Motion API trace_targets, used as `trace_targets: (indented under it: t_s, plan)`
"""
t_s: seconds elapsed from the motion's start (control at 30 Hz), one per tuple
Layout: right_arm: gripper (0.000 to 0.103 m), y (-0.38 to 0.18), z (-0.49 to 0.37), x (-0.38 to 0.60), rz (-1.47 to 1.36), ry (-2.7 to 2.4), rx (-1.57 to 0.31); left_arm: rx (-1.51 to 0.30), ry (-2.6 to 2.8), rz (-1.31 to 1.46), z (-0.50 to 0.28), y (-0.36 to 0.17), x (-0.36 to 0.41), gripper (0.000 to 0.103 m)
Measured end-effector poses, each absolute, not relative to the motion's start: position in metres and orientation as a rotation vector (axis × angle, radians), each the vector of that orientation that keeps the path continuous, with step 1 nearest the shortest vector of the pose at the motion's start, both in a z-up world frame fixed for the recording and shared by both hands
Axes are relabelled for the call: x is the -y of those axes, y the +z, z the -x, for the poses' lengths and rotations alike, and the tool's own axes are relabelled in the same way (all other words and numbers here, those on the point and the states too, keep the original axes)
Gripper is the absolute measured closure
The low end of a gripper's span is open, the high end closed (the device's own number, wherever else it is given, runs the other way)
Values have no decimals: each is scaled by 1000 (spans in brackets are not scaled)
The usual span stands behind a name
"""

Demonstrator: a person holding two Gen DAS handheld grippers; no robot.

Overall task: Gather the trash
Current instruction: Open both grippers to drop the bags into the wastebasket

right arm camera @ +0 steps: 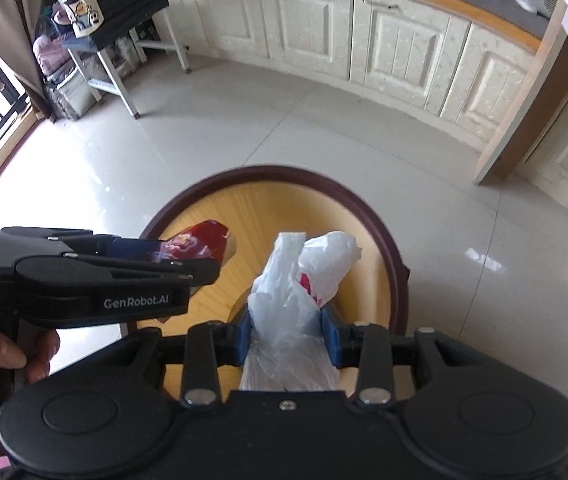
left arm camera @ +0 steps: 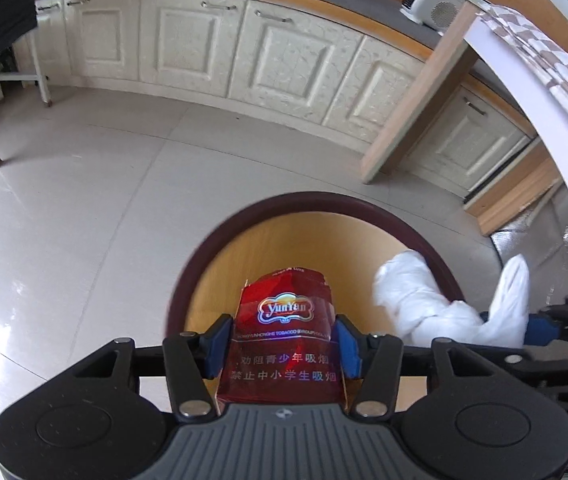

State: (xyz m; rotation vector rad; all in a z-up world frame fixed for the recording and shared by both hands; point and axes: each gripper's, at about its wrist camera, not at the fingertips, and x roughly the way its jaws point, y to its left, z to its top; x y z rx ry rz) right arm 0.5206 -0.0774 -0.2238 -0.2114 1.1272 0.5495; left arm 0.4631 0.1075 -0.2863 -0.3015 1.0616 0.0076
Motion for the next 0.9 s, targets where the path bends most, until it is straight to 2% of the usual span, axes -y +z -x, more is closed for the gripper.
trace_targets:
  t_s: [0.03, 0.1, 0.17, 0.53, 0.9]
  plan:
    - [62, -224, -522, 78, 208, 551, -1127, -1063, 17, 303, -462, -286, -109, 33]
    - [55, -224, -522, 78, 199, 561, -1134, -1063, 29, 300, -460, -285, -111, 28]
    - [52, -224, -523, 77, 211, 553, -1137, -1071, 29, 288, -459, -283, -111, 27]
    - [51, -230, -526, 83, 203, 495, -1169, -1119, 74, 251, -444, -275, -120, 16]
    - [49, -220, -513, 102, 66, 431, -1159, -1124, 72, 219, -431, -256, -120, 6]
